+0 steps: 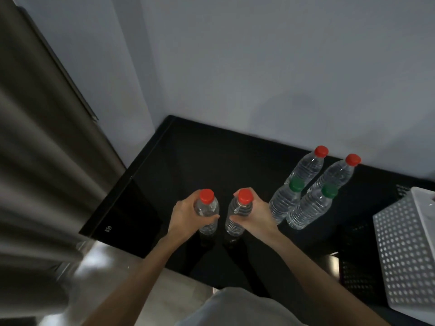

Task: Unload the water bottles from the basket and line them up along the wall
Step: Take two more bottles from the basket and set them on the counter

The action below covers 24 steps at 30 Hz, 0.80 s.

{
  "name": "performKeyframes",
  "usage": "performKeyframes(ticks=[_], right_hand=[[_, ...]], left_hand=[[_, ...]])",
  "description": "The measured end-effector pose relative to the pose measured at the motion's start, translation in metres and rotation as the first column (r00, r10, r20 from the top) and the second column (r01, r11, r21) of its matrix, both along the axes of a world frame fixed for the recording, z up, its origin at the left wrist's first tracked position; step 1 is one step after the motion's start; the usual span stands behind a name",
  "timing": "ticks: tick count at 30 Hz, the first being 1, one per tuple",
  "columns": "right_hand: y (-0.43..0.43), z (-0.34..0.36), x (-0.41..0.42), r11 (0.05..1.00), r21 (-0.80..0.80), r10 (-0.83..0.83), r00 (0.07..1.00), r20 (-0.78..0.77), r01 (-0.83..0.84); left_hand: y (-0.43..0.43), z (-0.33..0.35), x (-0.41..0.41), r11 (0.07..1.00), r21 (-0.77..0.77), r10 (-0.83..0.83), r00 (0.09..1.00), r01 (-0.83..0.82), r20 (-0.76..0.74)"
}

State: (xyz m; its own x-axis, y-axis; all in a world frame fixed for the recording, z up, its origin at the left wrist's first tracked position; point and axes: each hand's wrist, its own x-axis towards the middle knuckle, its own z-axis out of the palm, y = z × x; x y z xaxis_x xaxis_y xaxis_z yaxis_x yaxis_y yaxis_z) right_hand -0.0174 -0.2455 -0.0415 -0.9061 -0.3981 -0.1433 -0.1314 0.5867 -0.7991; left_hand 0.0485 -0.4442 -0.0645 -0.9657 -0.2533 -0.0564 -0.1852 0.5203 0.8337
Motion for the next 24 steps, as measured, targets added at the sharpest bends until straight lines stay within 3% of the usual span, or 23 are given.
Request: performKeyframes(ticks=[12,18,24], right_hand=[[0.018,0.0,0.011,0.992,-0.008,0.126,0.989,0.081,-0.126],[0.045,0.036,0.046,0.999,0.02,0.051,0.998,-0.037,-0.05],[0.088,0.071,0.089,0.982,-0.162,-0.12,0.986,-0.116,0.101]], left_hand=[[0.015,0.005,0.016,0.995,0.104,0.0,1.0,-0.003,0.026],[0.028,0.023,0.043,0.993,0.045,0.111,0.986,-0.107,-0.123],[0.063,0.07,0.078,0.993,-0.016,0.105,0.93,-0.118,-0.353]])
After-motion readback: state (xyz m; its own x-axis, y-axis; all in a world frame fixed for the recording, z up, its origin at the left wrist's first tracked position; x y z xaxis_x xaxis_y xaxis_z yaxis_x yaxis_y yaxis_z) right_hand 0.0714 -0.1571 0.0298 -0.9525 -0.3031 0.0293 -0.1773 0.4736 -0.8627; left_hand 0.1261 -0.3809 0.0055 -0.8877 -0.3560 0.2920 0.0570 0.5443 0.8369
